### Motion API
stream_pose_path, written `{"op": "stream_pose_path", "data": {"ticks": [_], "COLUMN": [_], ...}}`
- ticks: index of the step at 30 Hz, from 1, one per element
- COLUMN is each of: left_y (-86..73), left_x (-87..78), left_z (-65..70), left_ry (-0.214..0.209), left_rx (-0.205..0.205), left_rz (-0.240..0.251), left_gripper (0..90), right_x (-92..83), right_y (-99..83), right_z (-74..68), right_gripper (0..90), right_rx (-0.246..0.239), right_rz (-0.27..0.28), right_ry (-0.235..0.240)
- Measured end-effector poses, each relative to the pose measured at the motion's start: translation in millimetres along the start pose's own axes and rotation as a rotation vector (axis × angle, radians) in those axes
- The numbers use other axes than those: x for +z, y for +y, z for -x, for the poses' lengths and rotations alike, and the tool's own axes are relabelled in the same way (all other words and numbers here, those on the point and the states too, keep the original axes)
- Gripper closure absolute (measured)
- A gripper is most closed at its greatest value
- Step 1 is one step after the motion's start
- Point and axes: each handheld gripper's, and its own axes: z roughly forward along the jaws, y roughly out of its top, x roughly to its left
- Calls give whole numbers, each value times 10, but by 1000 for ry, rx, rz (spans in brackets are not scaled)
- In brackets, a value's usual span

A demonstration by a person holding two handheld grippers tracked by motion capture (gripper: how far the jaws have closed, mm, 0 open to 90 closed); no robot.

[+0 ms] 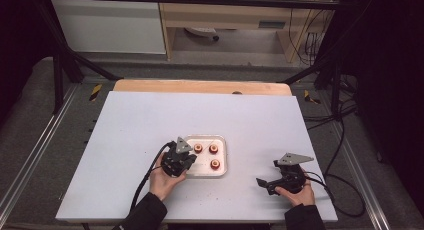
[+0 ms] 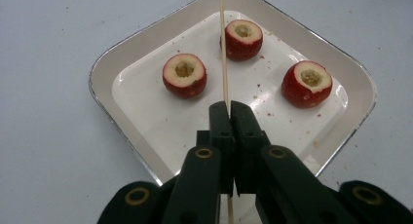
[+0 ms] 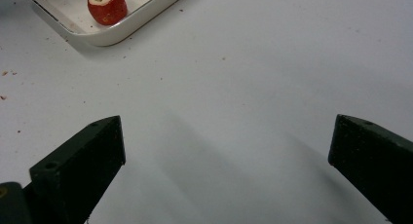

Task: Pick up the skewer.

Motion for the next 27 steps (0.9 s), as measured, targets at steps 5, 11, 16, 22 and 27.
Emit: {"op": "stream_pose_path", "data": {"ticks": [5, 11, 16, 22, 27], "left_y": [-10, 0, 26, 85, 149], "left_x": [-44, -80, -119, -140, -139], "left_z": [2, 39, 91, 212, 331], "left_ry": [-25, -60, -89, -123, -145], "left_rx": [19, 49, 79, 128, 172], "left_rz": [-19, -29, -34, -50, -65], "left_gripper": [888, 888, 887, 888, 888], "right_x": [19, 60, 89, 165, 200], "right_y": [89, 163, 247, 368, 420], "right_z": [-109, -208, -322, -530, -618], "right_gripper": [5, 7, 23, 56, 76], "right_rx": [-61, -127, -205, -340, -400], "right_rz": [-14, -42, -60, -68, -73], "right_ry": [-33, -46, -65, -61, -56]}}
